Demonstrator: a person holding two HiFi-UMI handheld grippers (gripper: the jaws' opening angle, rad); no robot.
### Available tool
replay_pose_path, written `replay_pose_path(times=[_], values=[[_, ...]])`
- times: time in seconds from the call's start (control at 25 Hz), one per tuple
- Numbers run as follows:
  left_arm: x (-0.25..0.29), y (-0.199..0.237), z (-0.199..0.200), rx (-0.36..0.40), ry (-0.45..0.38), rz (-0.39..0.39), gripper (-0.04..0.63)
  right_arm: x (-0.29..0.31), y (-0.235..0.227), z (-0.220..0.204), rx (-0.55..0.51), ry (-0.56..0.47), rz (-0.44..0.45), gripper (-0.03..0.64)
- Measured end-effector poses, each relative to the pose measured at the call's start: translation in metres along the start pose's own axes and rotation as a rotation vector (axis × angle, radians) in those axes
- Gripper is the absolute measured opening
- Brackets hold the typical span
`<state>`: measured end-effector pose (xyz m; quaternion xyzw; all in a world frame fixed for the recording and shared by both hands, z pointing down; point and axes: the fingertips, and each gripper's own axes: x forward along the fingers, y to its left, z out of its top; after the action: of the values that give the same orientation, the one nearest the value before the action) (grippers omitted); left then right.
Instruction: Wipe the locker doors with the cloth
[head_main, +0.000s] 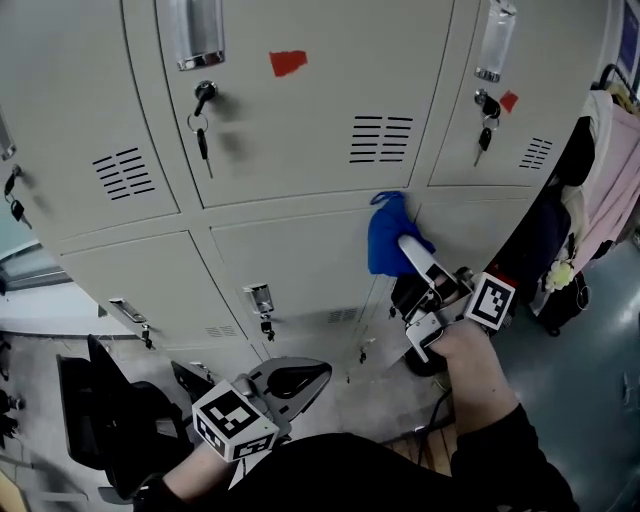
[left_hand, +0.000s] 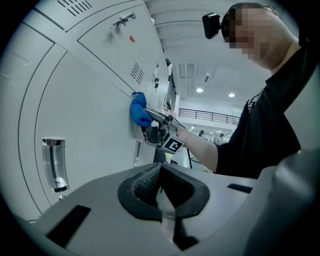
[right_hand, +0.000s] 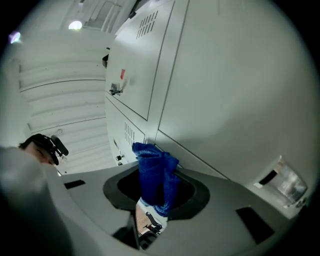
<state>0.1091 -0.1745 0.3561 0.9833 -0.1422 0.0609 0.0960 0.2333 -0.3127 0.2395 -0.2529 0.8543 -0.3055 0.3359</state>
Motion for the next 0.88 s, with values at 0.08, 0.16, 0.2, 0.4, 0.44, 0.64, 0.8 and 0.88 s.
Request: replay_pose_path(times=[0.08,0.16,0.2,0.4,0.44,0.64,0.8,0.88], values=[[0.001,-0.001,0.004,0.007,-0.005,0.001,0.008,0.002,0.002,0.004,-0.013,0.003,0.003,0.103],[0.002,-0.001,0.005,0.010,-0.006,0.001,0.008,-0.001,-0.004,0.002,0.004,-0.002,-0.003,0.103],[0.003,-0.002,0.006,0.009,-0.005,0.001,0.008,-0.004,-0.009,-0.001,0.017,-0.007,-0.010,0.103],[0.001,0.002,0.005,0.001,-0.004,0.021,0.008,-0.026,-0.050,-0.031,0.095,-0.011,-0.078,0.103],[0.000,0.003,0.004,-0.001,-0.002,0.025,0.008,-0.031,-0.059,-0.038,0.116,-0.010,-0.092,0.103],[-0.001,0.000,-0.001,-0.012,0.008,0.037,0.008,-0.057,-0.103,-0.071,0.192,0.005,-0.177,0.103],[-0.003,-0.001,-0.005,-0.019,0.017,0.062,0.008,-0.072,-0.132,-0.100,0.222,0.038,-0.235,0.103],[-0.004,-0.001,-0.006,-0.021,0.019,0.078,0.008,-0.080,-0.148,-0.114,0.240,0.055,-0.262,0.103]])
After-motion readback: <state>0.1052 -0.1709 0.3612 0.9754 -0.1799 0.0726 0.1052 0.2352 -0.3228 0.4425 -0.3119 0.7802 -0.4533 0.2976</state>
